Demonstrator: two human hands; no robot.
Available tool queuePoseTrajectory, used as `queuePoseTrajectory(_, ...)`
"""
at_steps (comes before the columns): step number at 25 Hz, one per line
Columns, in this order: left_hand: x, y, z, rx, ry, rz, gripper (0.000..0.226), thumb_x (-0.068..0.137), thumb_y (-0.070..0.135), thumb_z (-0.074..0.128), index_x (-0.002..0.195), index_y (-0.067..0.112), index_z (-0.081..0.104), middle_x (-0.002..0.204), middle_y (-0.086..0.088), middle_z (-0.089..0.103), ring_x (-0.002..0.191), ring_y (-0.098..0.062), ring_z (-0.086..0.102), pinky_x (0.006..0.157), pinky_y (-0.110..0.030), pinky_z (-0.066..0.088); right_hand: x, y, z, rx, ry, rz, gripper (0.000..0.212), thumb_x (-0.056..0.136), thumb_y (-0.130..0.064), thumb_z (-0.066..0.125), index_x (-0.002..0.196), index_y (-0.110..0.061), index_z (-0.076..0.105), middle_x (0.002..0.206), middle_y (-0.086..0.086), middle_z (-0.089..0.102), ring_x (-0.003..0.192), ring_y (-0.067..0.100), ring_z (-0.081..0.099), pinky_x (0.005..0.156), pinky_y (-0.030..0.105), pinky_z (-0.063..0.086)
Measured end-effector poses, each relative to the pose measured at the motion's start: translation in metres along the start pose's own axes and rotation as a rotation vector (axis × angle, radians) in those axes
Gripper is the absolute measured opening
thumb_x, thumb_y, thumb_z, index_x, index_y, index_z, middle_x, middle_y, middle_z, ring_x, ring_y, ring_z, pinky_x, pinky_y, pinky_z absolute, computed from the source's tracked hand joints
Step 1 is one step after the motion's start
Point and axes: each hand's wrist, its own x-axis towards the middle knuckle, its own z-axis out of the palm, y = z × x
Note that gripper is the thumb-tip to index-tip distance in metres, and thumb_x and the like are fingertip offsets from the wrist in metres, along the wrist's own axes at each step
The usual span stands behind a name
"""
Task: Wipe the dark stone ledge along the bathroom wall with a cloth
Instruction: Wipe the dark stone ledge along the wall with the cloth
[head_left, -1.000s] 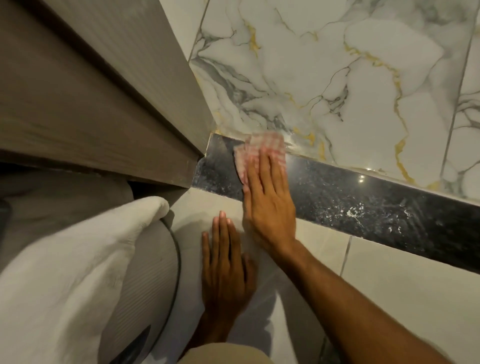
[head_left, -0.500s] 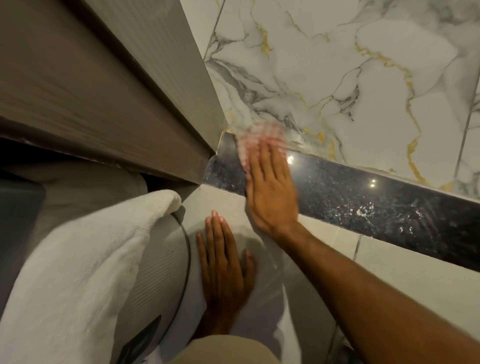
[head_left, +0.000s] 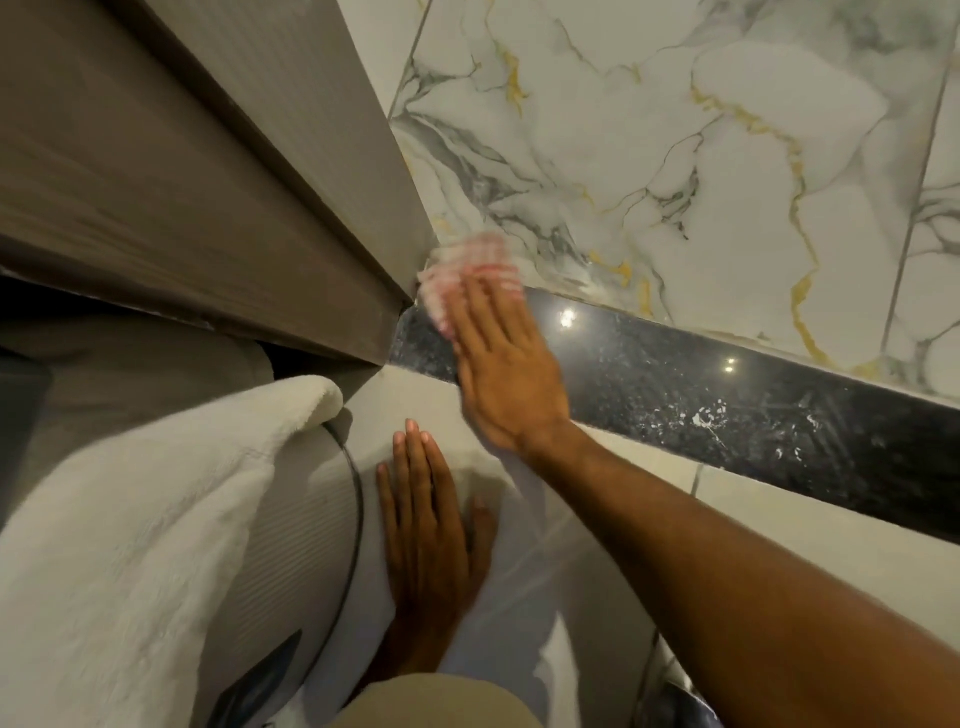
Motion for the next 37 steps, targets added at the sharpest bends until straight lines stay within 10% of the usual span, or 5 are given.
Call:
queuePoseTrajectory(3,-0.002,0.001,-0.004,0.014,-0.004,0.014,0.076,0.112,0.045,0.032,0.169,-0.005,0.026,0.179,-0.027,0.025,0.167,-0.041,0.025,0.134,-0.063,0.030,-0.062,0.018,0.008,-0.033,-0.013,-0.266,0.068,0.112,-0.030,0.047,0.173,-0.017,0.021,0.182,0.010,0.018,0.170,0.027,0.013,0.140,0.048,0.016)
queuePoseTrajectory(9,0.004,0.006,-0.003,0.060,-0.081,0.108,0.076,0.113,0.047,0.019,0.172,-0.002,0.018,0.181,-0.025,0.019,0.169,-0.041,0.019,0.136,-0.062,0.022,-0.064,0.058,-0.007,0.037,0.123,0.236,0.068,0.113,-0.030,0.041,0.174,-0.016,0.014,0.183,0.008,0.012,0.172,0.026,0.005,0.141,0.050,0.014)
queuePoseTrajectory(14,0.005,0.011,-0.006,0.021,-0.076,0.177,0.074,0.109,0.039,0.036,0.168,-0.006,0.030,0.178,-0.028,0.027,0.166,-0.044,0.027,0.132,-0.066,0.030,-0.103,0.036,0.003,0.100,0.056,0.035,0.068,0.105,-0.021,0.052,0.170,-0.014,0.033,0.178,0.010,0.030,0.169,0.028,0.021,0.138,0.050,0.023)
queuePoseTrajectory(30,0.017,0.010,-0.010,0.031,-0.222,0.619,0.079,0.112,0.058,0.010,0.173,0.010,0.024,0.179,-0.024,0.026,0.165,-0.041,0.022,0.136,-0.056,0.003,-0.171,0.086,-0.019,0.092,0.262,0.788,0.069,0.112,-0.020,0.048,0.172,-0.013,0.015,0.181,0.013,0.017,0.170,0.030,0.016,0.138,0.050,0.024)
queuePoseTrajectory(37,0.023,0.010,-0.011,0.092,-0.294,0.640,0.083,0.109,0.070,0.006,0.173,0.020,0.023,0.180,-0.023,0.027,0.164,-0.047,0.024,0.131,-0.072,0.012,-0.210,0.087,-0.017,0.024,0.237,0.668,0.065,0.107,-0.013,0.061,0.168,-0.010,0.038,0.176,0.017,0.033,0.166,0.032,0.026,0.133,0.050,0.035)
